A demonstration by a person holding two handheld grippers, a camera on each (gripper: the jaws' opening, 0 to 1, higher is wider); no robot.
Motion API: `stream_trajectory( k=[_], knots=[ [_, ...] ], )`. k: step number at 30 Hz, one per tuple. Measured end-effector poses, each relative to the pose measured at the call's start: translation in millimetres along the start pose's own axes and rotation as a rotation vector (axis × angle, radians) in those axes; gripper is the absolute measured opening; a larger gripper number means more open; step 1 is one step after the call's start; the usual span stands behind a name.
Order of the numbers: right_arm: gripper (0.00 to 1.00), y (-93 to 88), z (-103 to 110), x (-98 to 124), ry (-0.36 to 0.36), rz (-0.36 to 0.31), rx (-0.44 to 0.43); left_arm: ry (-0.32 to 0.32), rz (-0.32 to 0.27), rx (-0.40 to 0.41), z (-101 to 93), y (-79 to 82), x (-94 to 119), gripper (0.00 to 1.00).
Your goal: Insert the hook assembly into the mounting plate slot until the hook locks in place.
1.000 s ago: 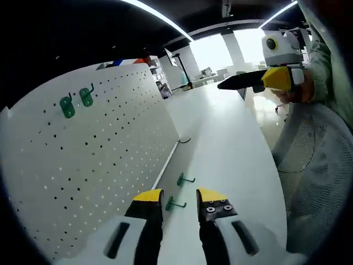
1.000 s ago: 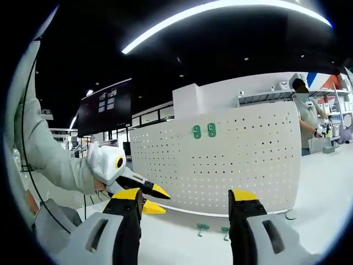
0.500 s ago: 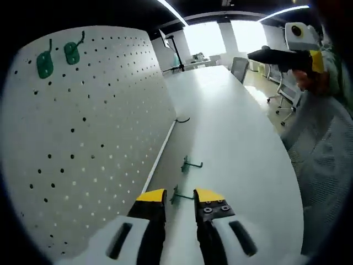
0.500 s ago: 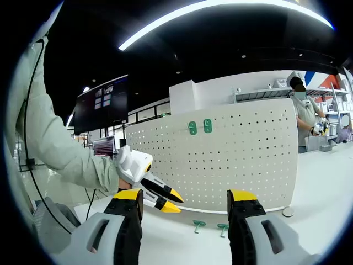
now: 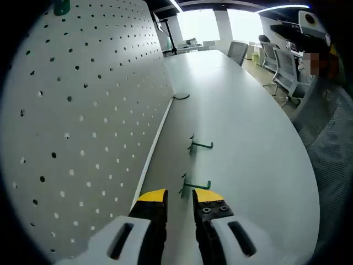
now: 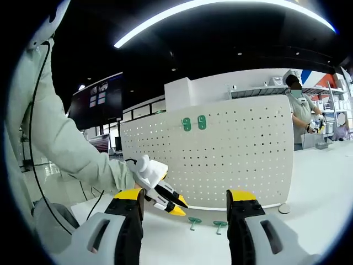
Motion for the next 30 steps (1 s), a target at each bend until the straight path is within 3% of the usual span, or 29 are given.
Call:
stream_trajectory(
  k=[6, 9, 30],
  knots=[
    [0.58, -2.1, -2.5, -0.9, -0.009, 0.012, -0.012, -0.062, 0.052, -0.022, 0.7, -4.8, -17.2, 0.17],
    [0.58, -2.5, -3.7, -0.8, -0.014, 0.012, -0.021, -0.081, 0.109, -0.119, -0.9, -9.5, -25.4, 0.17],
    [0.57, -3.3, -9.9, -0.4, -0.039, 0.013, -0.051, -0.134, 0.126, -0.155, 2.7, -4.0, -42.6, 0.13]
  ],
)
Point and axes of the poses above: the point that each gripper's makers call its tool centre point, and the gripper's own axes: x roughly backward along the fingers, z roughly to its left, y roughly out of its top, the point moved 6 cm from there along x, roughly backward along the fingers, and after that the axes turned 9 degrees about z, right-handed, at the moved point
